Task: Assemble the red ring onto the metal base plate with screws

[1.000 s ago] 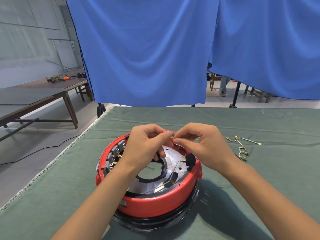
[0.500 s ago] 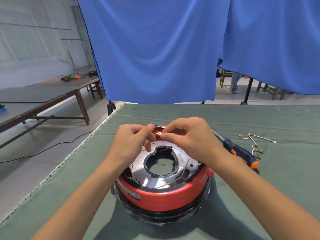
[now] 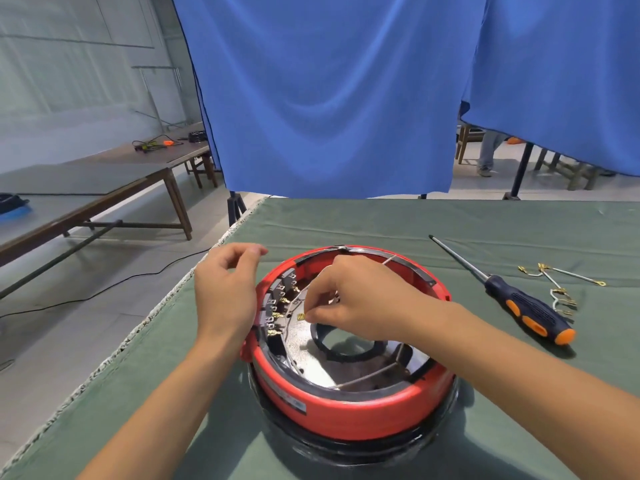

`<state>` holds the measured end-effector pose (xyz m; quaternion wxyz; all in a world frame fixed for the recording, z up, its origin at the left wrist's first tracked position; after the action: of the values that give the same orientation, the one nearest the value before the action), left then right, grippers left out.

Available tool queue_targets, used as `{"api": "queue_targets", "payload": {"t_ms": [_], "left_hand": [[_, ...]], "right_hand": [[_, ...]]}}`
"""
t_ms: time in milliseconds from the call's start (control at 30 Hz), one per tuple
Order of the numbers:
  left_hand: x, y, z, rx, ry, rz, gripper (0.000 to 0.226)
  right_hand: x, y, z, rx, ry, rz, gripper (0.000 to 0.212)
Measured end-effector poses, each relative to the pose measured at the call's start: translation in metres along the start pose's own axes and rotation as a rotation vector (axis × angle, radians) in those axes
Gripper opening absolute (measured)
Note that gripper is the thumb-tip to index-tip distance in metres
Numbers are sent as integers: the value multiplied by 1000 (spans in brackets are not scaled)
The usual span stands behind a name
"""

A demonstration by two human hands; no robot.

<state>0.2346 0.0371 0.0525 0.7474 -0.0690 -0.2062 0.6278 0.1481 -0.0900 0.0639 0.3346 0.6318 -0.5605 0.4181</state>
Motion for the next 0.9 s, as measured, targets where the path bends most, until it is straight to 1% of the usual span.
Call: {"api": "queue_targets", "payload": {"t_ms": [167,233,333,700,800,900], "left_hand": [[-20,-3,-27,172,64,-146,24],[-23,-4,-31,198,52,-180,23],[-25,-5,-36,231,41,-201,24],[-25,-1,-32,245,26,-209,25],[-25,-1,-31,241,13,-211,25],[-25,-1,-30,234,-3,-217,26]], "right_hand": [[-20,-18,-7,5,-14,-89,11],[-25,-21,-7,-1,-22,-116,11],[-25,-22,-6,-7,-43,-111,10],[-33,-21,1,-24,-170,-93,7],[-36,-21,2,-40,-218,-125,8],[-41,-23,3,-69,-318,-193,13]]}}
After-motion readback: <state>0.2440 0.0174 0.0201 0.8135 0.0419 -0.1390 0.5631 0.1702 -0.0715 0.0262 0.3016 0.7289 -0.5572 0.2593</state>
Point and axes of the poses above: each hand's wrist, its own y-axis away from the middle knuckle, its own x-axis out of the back of the hand, z = x × y, the point moved 9 cm from there along -y, towards the middle knuckle, and after that the axes turned 9 degrees about -z, right-handed, at the moved point
